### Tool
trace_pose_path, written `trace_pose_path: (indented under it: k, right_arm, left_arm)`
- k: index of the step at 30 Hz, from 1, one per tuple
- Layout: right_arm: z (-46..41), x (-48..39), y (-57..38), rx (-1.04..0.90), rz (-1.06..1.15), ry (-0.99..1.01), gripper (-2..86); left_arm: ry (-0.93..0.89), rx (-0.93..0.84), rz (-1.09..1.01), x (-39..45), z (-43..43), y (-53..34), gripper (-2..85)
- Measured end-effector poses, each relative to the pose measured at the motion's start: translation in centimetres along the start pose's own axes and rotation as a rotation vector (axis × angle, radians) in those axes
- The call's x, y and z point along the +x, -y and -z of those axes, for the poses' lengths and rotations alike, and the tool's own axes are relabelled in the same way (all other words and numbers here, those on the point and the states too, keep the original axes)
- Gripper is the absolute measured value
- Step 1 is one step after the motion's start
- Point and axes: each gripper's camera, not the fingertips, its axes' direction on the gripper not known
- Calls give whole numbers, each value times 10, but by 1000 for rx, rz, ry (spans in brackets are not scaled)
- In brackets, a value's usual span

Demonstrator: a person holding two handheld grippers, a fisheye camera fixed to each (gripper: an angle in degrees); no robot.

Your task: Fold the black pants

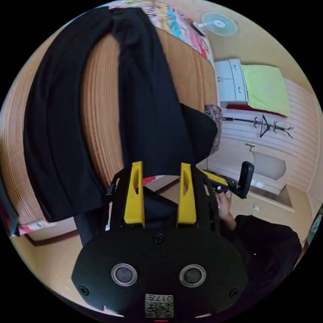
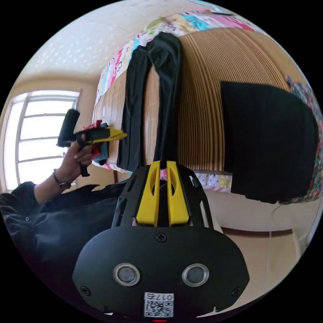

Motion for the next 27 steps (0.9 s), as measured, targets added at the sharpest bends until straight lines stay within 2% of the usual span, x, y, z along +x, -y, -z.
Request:
trace_pose_path:
  k: [4,7,10,12,14,19,21,25,27]
  right_arm:
    - [7,-38,-7,4,112,3,21]
    - [11,-55,-10,-13,185,21,20]
    - [16,-67,-11,-51,305,54,19]
    - [21,-66,-6,-156,479,175,18]
    - [34,-51,6,-201,545,341,22]
    - [49,53,94,-88,286,471,63]
    - [24,115,159,-62,66,528,114]
    - [-16,162,250,105,-86,555,138]
    - [-40,174,310,204,-151,631,147]
  left_arm:
    - [105,23,-118,58,-13,9,185]
    - [235,-45,-178,77,-34,10,172]
    - [291,-107,-234,79,-53,0,78]
    - [315,-79,-249,75,-52,-13,40]
    - [333,-58,-248,63,-47,-26,21]
    - [138,73,-237,29,-19,-51,7]
    - [118,101,-228,21,-14,-57,5]
    - [50,144,-243,7,-14,-64,3]
    - [10,169,-242,2,-17,-65,2]
